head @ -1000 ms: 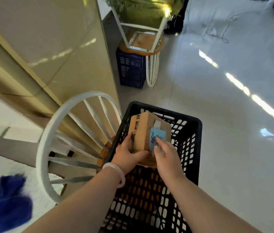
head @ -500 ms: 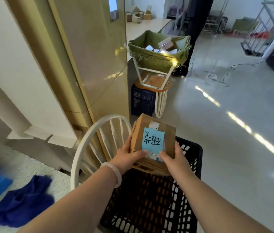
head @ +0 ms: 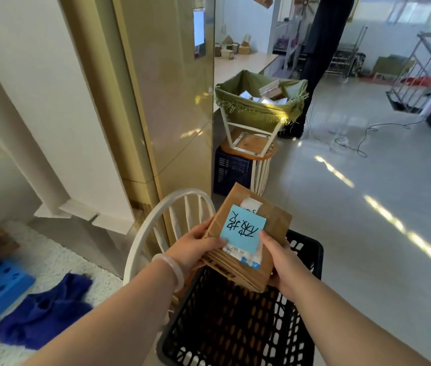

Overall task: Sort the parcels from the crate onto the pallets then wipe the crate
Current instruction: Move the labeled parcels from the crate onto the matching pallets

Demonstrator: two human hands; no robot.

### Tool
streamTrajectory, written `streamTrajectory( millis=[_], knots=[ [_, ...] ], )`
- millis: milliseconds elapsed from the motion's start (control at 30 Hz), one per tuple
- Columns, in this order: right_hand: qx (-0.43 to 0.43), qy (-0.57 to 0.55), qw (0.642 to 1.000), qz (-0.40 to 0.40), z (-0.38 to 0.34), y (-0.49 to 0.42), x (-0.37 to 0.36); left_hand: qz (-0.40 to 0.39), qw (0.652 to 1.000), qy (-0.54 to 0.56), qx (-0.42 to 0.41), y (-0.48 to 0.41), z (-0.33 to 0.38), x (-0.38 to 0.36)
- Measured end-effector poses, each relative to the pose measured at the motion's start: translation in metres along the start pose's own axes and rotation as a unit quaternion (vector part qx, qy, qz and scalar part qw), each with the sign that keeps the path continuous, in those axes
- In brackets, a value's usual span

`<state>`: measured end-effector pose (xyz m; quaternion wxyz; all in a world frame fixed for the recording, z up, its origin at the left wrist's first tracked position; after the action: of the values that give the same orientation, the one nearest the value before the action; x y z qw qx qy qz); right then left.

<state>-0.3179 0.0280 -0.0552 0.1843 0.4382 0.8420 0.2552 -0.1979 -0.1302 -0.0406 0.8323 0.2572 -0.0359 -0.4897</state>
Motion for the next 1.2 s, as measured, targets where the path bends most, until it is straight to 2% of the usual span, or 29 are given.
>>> streamTrajectory(
  millis=[133, 333, 400, 467, 600, 700, 800, 833, 1000, 1133, 1200],
  knots=[
    [0.01, -0.021, 0.999, 0.023, -0.001, 0.0, -0.002, 0.079, 0.996, 0.027, -0.023, 0.001, -0.003, 0.004],
    [0.013, -0.038, 0.998, 0.038, 0.002, -0.003, -0.007, 0.128, 0.989, 0.061, -0.037, 0.0, -0.015, -0.002],
    [0.039, -0.016, 0.997, 0.065, -0.002, -0.004, 0.002, 0.138, 0.989, 0.001, -0.048, -0.001, -0.009, 0.006],
    [0.081, 0.061, 0.989, 0.104, -0.011, -0.002, 0.011, 0.143, 0.982, -0.115, -0.047, 0.002, 0.0, 0.014],
    [0.165, 0.296, 0.934, 0.118, -0.02, 0.003, 0.013, 0.128, 0.934, -0.333, -0.031, 0.007, 0.013, 0.015],
    [0.234, 0.405, 0.879, 0.089, -0.024, 0.005, 0.005, 0.092, 0.898, -0.43, -0.013, 0.009, 0.015, 0.004],
    [0.27, 0.521, 0.809, 0.032, -0.028, 0.006, -0.006, 0.058, 0.884, -0.464, -0.002, 0.007, 0.015, 0.002],
    [0.267, 0.54, 0.798, 0.005, -0.028, 0.005, -0.008, 0.042, 0.88, -0.474, -0.001, 0.007, 0.017, 0.001],
    [0.189, 0.557, 0.8, -0.12, -0.031, 0.005, -0.011, -0.031, 0.85, -0.526, -0.007, 0.01, 0.029, -0.004],
    [0.11, 0.55, 0.807, -0.186, -0.029, 0.007, -0.012, -0.081, 0.854, -0.513, 0.024, 0.012, 0.034, -0.005],
    [0.086, 0.539, 0.815, -0.194, -0.026, 0.006, -0.013, -0.091, 0.865, -0.492, 0.036, 0.012, 0.036, -0.004]
  ],
)
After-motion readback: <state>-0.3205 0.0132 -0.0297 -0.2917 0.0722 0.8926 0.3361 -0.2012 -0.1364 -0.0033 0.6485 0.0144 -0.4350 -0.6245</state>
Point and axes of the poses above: each hand's wrist, its own y-axis away from the middle knuckle, its own x-axis out of the back of the hand, z = x × y, the point moved 4 cm from there along -y, towards the middle knuckle, and after that the axes turned 2 degrees about z, right-handed, at the moved point
